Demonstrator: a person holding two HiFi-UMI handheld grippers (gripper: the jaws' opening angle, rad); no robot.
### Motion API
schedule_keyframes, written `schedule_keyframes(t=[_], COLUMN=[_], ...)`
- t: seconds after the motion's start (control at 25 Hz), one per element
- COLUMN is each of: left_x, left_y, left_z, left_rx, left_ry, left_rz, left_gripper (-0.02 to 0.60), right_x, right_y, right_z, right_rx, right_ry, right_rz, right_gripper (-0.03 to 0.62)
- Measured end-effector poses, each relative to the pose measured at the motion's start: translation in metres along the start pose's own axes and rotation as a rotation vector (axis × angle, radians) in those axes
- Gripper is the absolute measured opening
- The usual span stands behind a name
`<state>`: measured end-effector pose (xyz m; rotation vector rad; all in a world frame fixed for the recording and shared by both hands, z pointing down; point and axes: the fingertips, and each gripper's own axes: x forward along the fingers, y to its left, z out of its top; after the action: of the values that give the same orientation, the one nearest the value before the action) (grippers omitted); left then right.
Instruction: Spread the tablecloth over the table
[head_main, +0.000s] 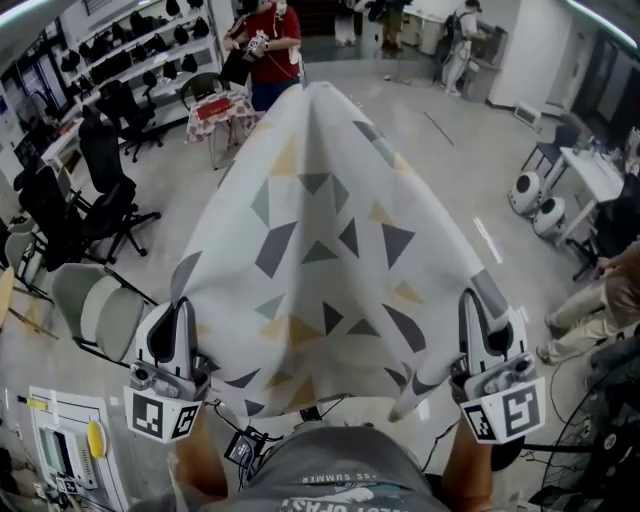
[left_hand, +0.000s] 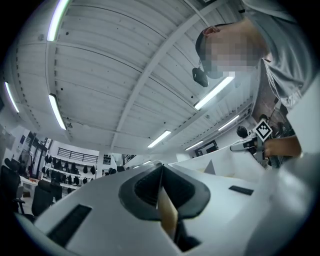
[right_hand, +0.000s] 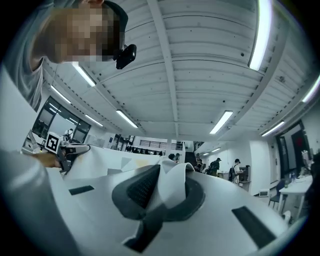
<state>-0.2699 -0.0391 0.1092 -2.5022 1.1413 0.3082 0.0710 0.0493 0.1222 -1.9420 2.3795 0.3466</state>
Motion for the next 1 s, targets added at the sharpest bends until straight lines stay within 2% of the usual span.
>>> schedule_keyframes(t=[0.16, 0.48, 0.76, 1.0], left_x=[0.005, 0.025, 0.035, 0.042], left_y=[0.034, 0.059, 0.074, 0.077], left_z=[-0.019, -0.046, -0.075, -0.095], left_rx=[-0.034, -0.085, -0.119, -0.112], left_ry=[-0.021, -0.047, -0.009, 0.040], left_rz=[-0.035, -0.075, -0.074, -0.041], left_gripper=[-0.001, -0.001, 0.000, -0.001], right_x=[0.020, 0.036, 0.056, 0.075], right_y=[0.018, 0.020, 0.018, 0.007], right_z=[-0.001, -0.006, -0.026, -0.047], right_rx=[-0.028, -0.067, -0.067, -0.047], right_ry=[0.014, 0.051, 0.100, 0.120], right_rz=[-0.048, -0.111, -0.121, -0.089], right_gripper=[0.014, 0.014, 0.014, 0.014])
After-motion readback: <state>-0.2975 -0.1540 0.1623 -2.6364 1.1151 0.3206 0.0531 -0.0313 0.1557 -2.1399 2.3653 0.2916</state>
